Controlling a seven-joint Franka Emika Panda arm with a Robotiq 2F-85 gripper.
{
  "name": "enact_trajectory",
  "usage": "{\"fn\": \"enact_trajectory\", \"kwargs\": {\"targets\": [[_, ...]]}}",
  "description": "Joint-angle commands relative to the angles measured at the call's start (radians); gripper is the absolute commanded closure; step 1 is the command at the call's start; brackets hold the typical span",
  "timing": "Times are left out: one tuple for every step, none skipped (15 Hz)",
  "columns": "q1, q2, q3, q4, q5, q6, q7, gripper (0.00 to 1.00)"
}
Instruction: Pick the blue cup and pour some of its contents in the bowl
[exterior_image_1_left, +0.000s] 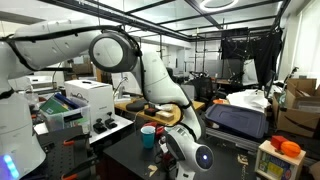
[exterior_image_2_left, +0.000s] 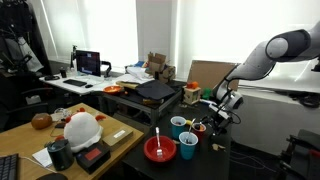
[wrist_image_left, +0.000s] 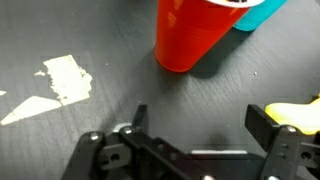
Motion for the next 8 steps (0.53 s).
{"fn": "enact_trajectory", "kwargs": {"targets": [[-0.003, 0.002, -0.015, 0.024, 0.037, -0.058, 0.022, 0.00], [-0.004, -0.003, -0.018, 0.017, 0.040, -0.065, 0.020, 0.00], [-0.003, -0.010, -0.021, 0.007, 0.042, -0.071, 0.018, 0.00], [0.001, -0.011, -0.024, 0.003, 0.040, -0.074, 0.019, 0.00], [0.002, -0.010, -0.025, 0.002, 0.037, -0.086, 0.019, 0.00], [0.002, -0.008, -0.025, 0.001, 0.038, -0.095, 0.020, 0.00], [0.003, -0.008, -0.025, -0.001, 0.038, -0.105, 0.020, 0.00], [0.005, -0.009, -0.027, -0.003, 0.037, -0.115, 0.020, 0.00]]}}
